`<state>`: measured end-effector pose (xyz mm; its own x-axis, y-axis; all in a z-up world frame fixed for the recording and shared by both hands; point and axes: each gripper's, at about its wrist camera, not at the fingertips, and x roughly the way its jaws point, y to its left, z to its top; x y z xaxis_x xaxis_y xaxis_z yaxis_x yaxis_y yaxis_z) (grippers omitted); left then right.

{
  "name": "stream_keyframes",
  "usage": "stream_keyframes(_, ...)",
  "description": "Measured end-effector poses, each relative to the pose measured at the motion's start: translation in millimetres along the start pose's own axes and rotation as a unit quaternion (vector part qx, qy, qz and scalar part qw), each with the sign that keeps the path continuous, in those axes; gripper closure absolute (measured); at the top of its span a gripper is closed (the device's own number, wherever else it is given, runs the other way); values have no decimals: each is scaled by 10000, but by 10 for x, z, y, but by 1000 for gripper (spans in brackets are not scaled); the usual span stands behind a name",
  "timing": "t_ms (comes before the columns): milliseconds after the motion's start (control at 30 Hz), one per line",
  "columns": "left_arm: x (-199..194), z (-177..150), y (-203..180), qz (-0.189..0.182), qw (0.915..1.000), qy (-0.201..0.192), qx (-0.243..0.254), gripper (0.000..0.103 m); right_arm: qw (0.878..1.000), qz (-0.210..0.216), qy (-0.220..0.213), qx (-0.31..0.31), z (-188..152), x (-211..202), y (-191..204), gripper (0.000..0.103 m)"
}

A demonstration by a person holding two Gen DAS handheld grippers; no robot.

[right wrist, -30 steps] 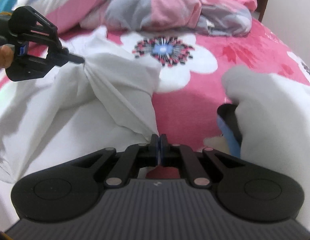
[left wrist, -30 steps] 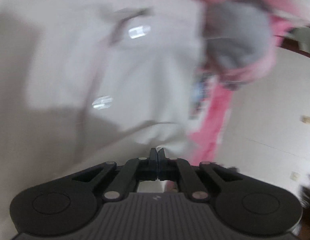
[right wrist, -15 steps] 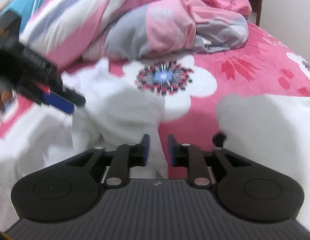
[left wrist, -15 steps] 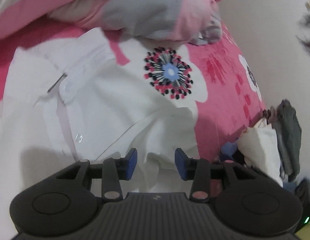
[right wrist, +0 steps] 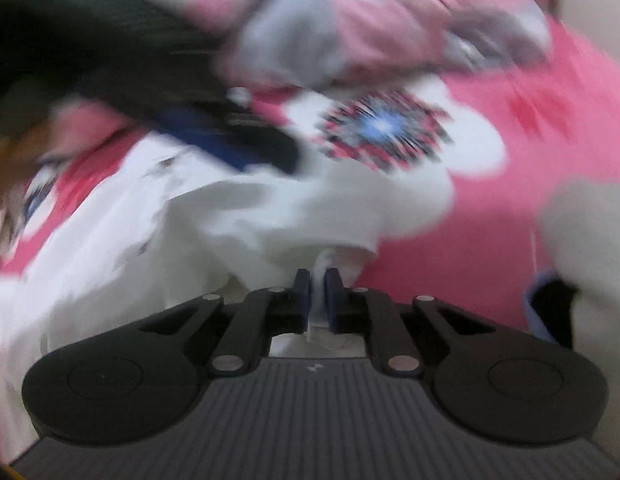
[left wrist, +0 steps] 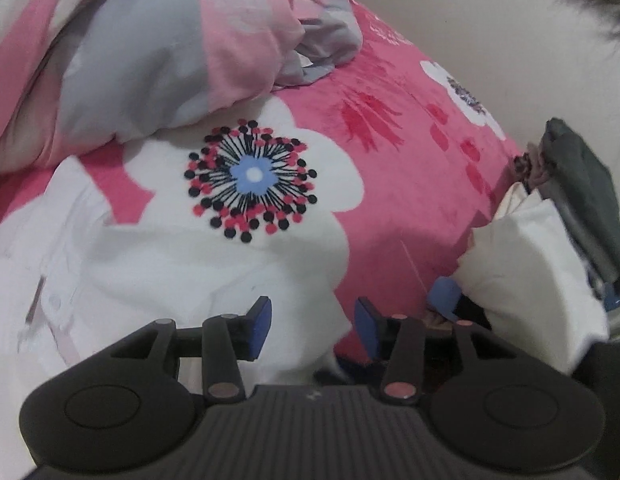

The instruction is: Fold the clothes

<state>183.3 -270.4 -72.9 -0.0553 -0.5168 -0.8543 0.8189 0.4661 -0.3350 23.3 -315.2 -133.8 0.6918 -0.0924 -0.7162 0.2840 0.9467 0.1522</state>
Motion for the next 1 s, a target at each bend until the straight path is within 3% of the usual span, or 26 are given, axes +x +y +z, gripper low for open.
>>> stream_keyframes(133, 87, 56, -87, 259, 9990, -10, 357, 56, 9944, 47, -197, -1035, -75, -9, 238, 96)
stream_keyframes(267, 194, 58, -219, 388, 9955, 80, 863, 49, 9791, 63, -289, -2012, -155, 7, 438, 96)
stream_keyframes(400, 406, 22, -338, 616, 9878, 278, 1403, 53, 9714, 68, -319, -2352, -172, -20, 509, 96)
stream_keyframes(433, 461, 6, -355, 669, 9852, 361, 1536, 66, 9704, 61, -322, -2395, -170, -27, 516, 96)
stream_keyframes(467, 516, -9, -346, 732, 9836, 470, 1577, 95, 9705, 47, -320, -2389, -162, -34, 508, 97)
stream_keyframes(500, 571, -24, -335, 796, 9820, 580, 1609, 101, 9716, 26, -316, -2346, -151, -39, 487, 96)
stream_keyframes(567, 575, -21, -230, 796, 9876, 521, 1251, 102, 9746, -15, -303, -2221, -127, -54, 441, 96)
stream_keyframes(633, 479, 32, -1, 546, 9976, 235, 354, 102, 9796, -55, -270, -1989, -98, -82, 377, 97)
stream_keyframes(700, 369, 59, 332, 224, 9961, -161, -836, 102, 9854, -138, -190, -1686, -80, -98, 289, 97)
stream_keyframes(767, 316, -22, 626, -293, 9807, -448, -1880, 102, 9902, -235, -114, -1370, -80, -107, 186, 98)
stream_keyframes(800, 310, -72, 759, -553, 9690, -548, -2346, 102, 9922, -284, -77, -1212, -83, -111, 133, 98)
stream_keyframes(867, 350, -198, 902, -968, 9491, -677, -2920, 102, 9949, -327, -22, -954, -91, -114, 63, 98)
stream_keyframes(967, 374, -404, 1041, -1481, 9106, -1052, -3712, 102, 9962, -398, 60, -769, -120, -119, 22, 98)
stream_keyframes(1000, 364, -461, 1054, -1560, 9026, -1150, -3844, 102, 9963, -407, 45, -749, -138, -138, 25, 98)
